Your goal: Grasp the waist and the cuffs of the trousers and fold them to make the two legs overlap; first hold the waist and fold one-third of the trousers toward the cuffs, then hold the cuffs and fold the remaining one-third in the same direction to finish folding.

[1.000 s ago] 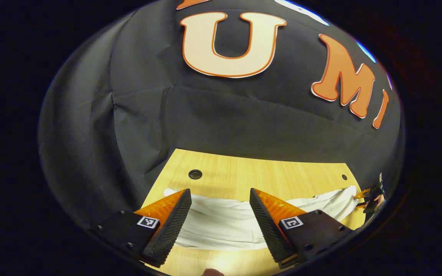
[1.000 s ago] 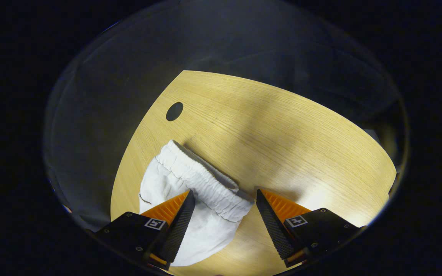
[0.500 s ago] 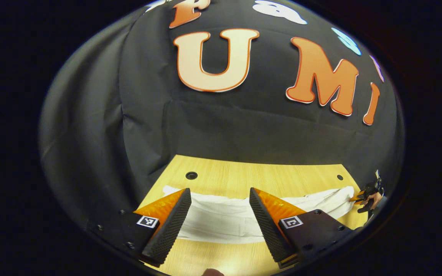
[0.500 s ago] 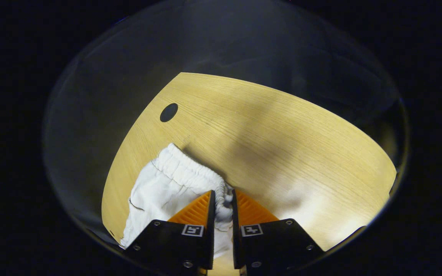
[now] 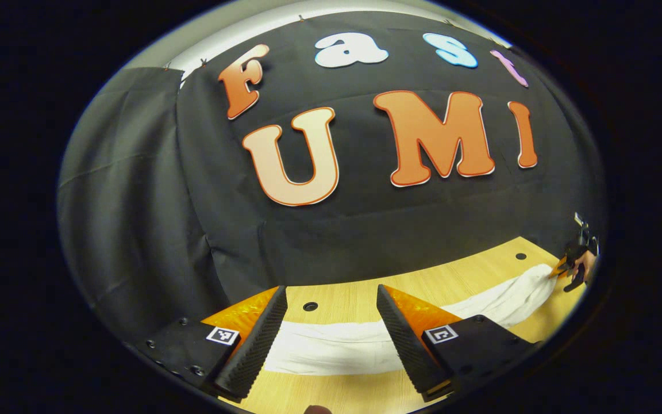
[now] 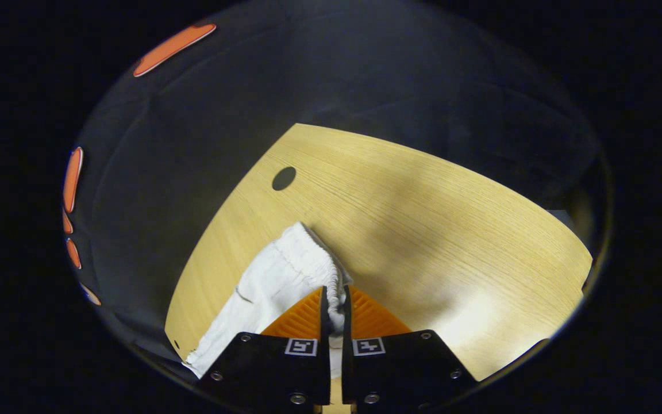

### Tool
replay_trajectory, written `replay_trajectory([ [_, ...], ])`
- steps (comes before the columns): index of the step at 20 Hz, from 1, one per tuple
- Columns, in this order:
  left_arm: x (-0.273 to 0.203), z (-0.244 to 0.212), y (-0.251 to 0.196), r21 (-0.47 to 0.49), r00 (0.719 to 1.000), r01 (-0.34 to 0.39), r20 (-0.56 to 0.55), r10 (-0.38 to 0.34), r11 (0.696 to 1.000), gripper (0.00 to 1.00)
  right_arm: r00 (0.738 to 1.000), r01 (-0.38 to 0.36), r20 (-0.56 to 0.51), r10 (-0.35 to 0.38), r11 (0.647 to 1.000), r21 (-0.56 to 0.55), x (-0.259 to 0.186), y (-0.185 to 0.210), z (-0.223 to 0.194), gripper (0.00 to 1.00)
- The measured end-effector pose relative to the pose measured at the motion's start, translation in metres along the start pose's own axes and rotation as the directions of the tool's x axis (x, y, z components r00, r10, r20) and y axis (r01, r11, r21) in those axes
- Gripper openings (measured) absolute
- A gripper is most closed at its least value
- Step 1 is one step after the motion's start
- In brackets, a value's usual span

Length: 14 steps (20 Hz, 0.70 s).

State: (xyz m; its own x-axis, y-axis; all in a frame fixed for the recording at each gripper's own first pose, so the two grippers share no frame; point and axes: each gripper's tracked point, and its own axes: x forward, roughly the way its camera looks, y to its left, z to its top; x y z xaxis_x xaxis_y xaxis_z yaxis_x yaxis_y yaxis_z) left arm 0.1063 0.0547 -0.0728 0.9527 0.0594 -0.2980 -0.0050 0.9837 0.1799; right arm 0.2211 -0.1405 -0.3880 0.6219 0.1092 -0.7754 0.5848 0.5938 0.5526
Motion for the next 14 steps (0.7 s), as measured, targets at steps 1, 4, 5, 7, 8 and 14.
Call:
replay_trajectory([
  [1, -0.003, 0.000, -0.001, 0.001, 1.000, 0.010, 0.000, -0.010, 1.000, 1.00, 0.999, -0.027, 0.017, 0.027, 1.000, 0.004, 0.002, 0.000, 0.000, 0.08],
  [4, -0.008, -0.003, 0.002, 0.030, 1.000, 0.014, -0.006, -0.014, 0.999, 1.00, 0.995, -0.076, 0.060, 0.076, 0.997, -0.001, 0.005, 0.004, -0.003, 0.08],
  [5, -0.009, -0.005, -0.002, 0.029, 1.000, 0.023, -0.007, -0.023, 0.999, 1.00, 0.993, -0.095, 0.071, 0.095, 0.995, -0.008, 0.006, 0.005, -0.004, 0.08],
  [7, -0.009, -0.007, 0.002, 0.026, 0.999, 0.032, -0.009, -0.032, 0.999, 1.00, 0.986, -0.128, 0.103, 0.131, 0.991, -0.033, 0.006, 0.006, -0.001, 0.08],
  [8, -0.009, -0.008, 0.004, 0.026, 0.999, 0.036, -0.002, -0.036, 0.999, 1.00, 0.983, -0.138, 0.117, 0.144, 0.989, -0.051, 0.006, 0.006, 0.001, 0.08],
  [14, -0.005, -0.033, 0.022, 0.000, 0.997, 0.074, -0.034, -0.073, 0.997, 1.00, 0.963, -0.188, 0.172, 0.208, 0.974, -0.128, 0.002, 0.007, 0.006, 0.08],
])
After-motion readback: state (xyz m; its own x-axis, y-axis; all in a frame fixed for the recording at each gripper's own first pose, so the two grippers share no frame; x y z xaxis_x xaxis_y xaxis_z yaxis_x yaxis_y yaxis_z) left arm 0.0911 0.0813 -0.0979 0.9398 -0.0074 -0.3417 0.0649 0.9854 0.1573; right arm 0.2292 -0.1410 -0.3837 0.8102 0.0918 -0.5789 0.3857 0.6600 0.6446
